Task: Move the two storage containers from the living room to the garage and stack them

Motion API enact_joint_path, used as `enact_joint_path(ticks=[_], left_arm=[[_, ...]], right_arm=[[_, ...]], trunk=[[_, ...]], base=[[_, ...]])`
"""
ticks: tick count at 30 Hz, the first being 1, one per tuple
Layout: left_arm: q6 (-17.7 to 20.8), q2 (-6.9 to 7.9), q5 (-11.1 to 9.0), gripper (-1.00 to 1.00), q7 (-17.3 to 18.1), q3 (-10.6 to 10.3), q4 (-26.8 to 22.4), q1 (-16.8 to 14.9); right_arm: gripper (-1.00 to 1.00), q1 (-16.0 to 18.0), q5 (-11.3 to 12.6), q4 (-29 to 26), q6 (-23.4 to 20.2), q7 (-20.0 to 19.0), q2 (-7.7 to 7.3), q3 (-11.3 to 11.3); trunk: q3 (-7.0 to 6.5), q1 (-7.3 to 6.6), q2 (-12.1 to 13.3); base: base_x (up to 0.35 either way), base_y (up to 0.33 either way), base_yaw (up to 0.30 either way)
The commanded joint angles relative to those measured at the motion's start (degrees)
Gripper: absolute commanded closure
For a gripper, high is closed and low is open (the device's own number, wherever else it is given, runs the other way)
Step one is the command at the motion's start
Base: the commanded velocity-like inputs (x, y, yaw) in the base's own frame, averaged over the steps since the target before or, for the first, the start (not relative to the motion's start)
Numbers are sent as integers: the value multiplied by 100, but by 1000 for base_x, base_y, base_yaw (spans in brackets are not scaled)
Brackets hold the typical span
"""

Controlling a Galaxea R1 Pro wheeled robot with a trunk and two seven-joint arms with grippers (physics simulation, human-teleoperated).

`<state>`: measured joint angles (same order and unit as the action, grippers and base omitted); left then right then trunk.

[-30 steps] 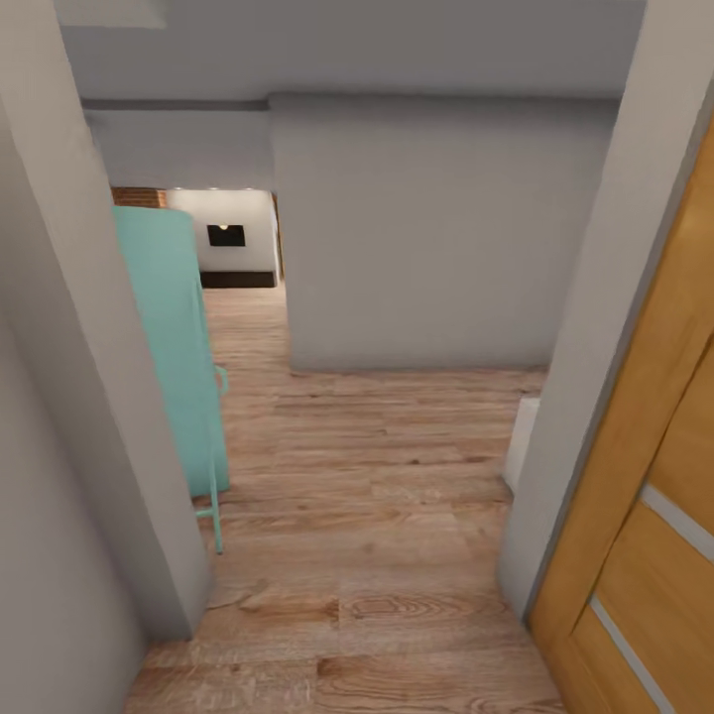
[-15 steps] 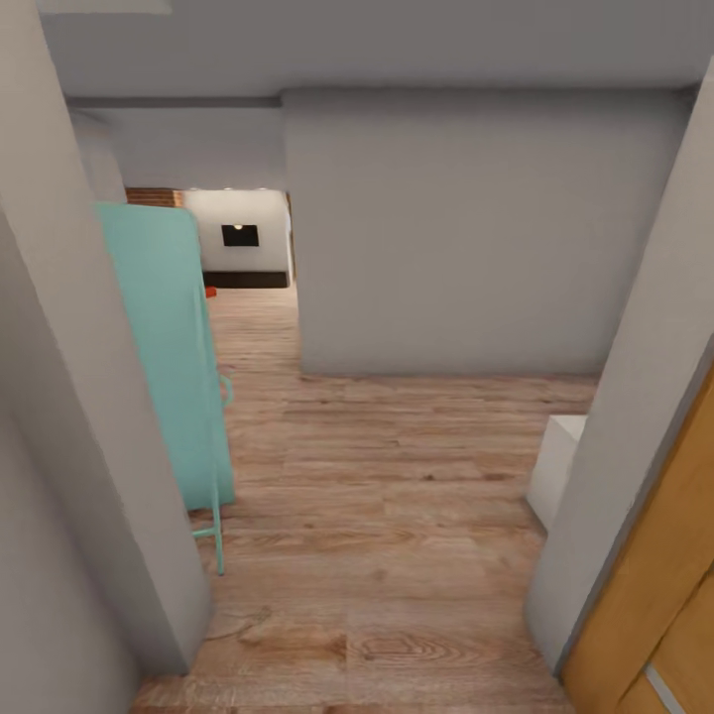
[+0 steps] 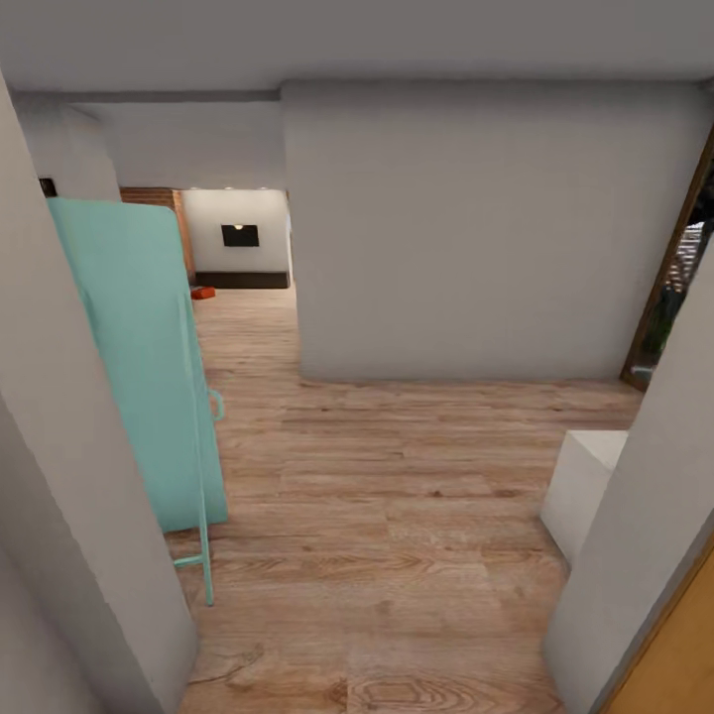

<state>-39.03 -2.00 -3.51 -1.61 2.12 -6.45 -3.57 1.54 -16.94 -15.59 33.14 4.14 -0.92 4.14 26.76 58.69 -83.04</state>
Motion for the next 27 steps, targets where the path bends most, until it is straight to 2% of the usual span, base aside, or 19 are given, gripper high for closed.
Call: enact_joint_path(ticks=[1, 27], left_arm=[[-17, -2, -9, -100, 3, 16, 4, -4], [-17, -11, 0, -100, 3, 16, 4, -4]], right_arm=[[-100, 4, -11, 3, 8, 43, -5, 42], [-100, 4, -11, 4, 16, 43, 4, 43]], trunk=[[6, 3, -3], [6, 3, -3]], base=[[331, 0, 0], [331, 0, 0]])
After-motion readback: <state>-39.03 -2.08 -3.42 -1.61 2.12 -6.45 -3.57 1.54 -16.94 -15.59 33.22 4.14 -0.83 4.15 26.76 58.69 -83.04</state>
